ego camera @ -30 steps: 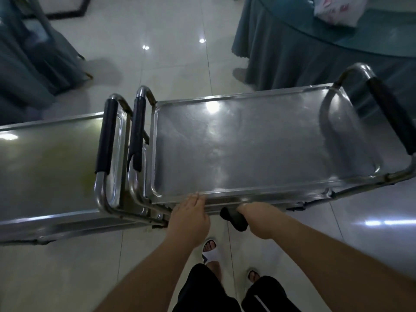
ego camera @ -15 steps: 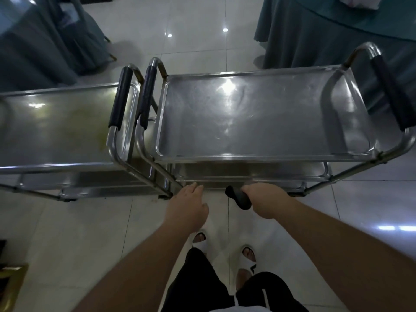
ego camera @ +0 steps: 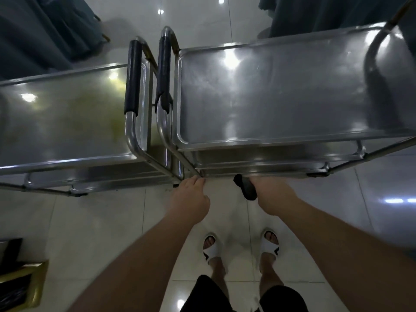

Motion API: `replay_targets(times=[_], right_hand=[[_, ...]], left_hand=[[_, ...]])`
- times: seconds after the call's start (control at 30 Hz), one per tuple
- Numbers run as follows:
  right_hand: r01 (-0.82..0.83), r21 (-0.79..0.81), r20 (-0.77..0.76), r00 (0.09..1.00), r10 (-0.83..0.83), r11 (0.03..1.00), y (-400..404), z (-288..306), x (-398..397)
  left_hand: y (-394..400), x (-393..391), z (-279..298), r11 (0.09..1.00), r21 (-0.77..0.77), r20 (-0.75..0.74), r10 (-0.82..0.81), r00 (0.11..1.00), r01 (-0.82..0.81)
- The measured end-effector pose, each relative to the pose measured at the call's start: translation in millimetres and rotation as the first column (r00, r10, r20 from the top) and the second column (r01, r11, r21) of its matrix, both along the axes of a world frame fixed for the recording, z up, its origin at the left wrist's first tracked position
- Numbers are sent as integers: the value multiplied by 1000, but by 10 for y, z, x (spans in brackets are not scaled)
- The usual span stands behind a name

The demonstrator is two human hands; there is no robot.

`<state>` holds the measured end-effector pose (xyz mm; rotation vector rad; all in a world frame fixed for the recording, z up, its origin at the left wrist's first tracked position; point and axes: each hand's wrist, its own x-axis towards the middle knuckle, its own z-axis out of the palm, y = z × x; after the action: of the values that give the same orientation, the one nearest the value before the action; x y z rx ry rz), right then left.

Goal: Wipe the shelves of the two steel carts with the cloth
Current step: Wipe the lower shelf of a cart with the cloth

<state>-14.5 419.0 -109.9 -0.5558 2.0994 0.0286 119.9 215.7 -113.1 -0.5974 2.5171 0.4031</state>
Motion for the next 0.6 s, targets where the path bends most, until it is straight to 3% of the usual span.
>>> replay_targets(times=[0.23,0.47,0.6], right_hand=[[163,-108,32,987,-160,981,-471,-159,163],[41,-69,-12,999,-42,997,-807,-860,-16],[81,-89,7,997,-81,993,-905,-1347,-146]], left_hand=[[-461,-2,-398,1000,-19,61,-6,998,7],[-614,-137,-1059,997,-12,78,79,994,-78],[-717,-211,-1528,987,-22,76,162,984,-161]])
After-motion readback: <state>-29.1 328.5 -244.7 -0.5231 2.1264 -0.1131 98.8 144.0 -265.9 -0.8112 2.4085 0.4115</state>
